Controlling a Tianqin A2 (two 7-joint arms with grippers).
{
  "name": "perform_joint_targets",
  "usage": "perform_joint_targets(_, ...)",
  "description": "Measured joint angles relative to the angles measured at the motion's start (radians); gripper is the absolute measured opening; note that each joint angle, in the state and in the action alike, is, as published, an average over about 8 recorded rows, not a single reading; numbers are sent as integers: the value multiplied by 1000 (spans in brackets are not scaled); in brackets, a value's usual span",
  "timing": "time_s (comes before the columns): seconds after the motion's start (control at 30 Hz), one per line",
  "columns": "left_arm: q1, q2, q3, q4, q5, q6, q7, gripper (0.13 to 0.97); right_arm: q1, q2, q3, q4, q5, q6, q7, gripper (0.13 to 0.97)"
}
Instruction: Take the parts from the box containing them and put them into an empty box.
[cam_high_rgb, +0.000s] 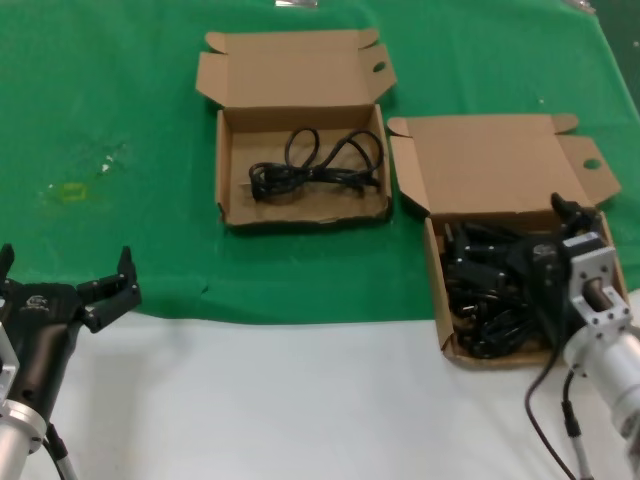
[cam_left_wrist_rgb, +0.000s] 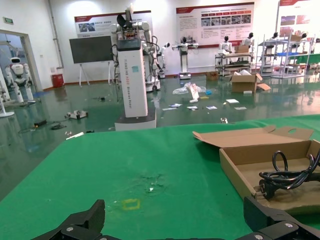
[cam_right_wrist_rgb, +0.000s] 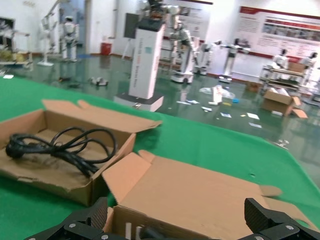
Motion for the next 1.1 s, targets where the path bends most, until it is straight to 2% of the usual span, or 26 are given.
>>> perform_joint_targets(0.33,0,0,0,0,0,0,0,966,-137,30,32,163,22,67,105,966)
perform_joint_targets(1.1,0,0,0,0,0,0,0,966,-143,31,33,170,23,71,110,966)
